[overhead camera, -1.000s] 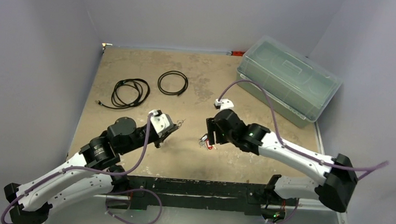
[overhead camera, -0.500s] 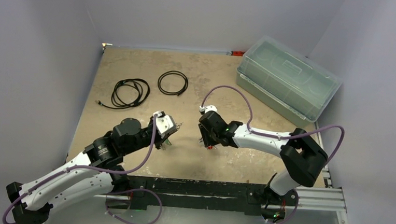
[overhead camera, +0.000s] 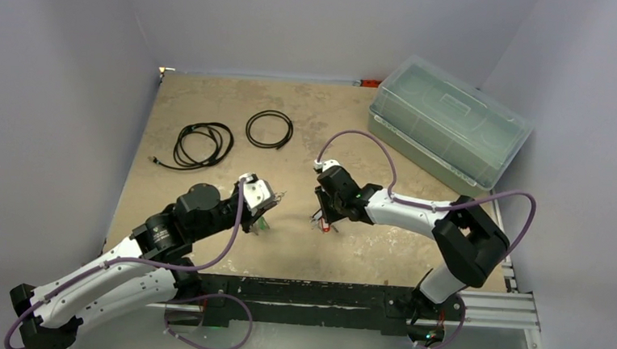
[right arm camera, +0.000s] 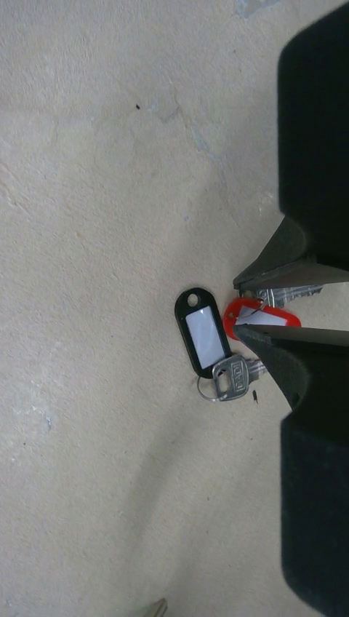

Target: Put the keys on the keyring

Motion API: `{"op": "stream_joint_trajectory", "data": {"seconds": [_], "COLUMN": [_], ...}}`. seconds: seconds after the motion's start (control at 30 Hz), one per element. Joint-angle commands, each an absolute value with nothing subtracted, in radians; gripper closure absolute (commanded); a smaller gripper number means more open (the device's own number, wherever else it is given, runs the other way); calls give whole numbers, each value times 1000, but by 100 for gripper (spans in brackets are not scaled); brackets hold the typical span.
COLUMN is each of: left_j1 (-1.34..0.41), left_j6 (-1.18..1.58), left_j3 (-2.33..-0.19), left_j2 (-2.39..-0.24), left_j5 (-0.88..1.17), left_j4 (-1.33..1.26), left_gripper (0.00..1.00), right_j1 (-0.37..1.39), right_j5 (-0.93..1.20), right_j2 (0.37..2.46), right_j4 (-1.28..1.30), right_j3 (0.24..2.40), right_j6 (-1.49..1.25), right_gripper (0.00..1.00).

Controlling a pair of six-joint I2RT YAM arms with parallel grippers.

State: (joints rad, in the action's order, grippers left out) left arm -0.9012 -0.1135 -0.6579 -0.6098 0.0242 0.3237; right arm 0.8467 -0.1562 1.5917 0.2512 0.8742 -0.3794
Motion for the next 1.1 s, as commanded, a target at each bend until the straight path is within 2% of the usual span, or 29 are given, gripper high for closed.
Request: {"op": "stream_joint_trajectory", "data": {"seconds": [0.0, 0.07, 0.2, 0.3, 0.57, 0.8, 1.07], "left_j1": [-893, -891, -891, -889, -884, -853, -817], "left_j6": [-99, -100, -99, -99, -97, -77, -48], "left_j3": [-663, -663, -664, -665, -664, -664, -667], "left_j2": [-609, -609, -609, -609, -598, -587, -613], "left_j5": [38, 38, 41, 43, 66, 165, 248], "left_j4": [273, 273, 273, 273, 262, 213, 169], "left_gripper": [100, 100, 100, 100, 100, 100, 100], "right_j1": [848, 848, 849, 848, 854, 883, 910], "right_j5": [-105, -107, -123, -125, -160, -36, 130], "right_j2": [1604, 1606, 1607, 1607, 1493, 1327, 1241], "right_j4": [210, 217, 233, 239, 341, 465, 579], "right_j3": [864, 866, 870, 875, 915, 1003, 1119], "right_j6": [-354, -356, -359, -356, -328, -292, -226], "right_gripper": [77, 86, 91, 100, 100, 100, 100]}}
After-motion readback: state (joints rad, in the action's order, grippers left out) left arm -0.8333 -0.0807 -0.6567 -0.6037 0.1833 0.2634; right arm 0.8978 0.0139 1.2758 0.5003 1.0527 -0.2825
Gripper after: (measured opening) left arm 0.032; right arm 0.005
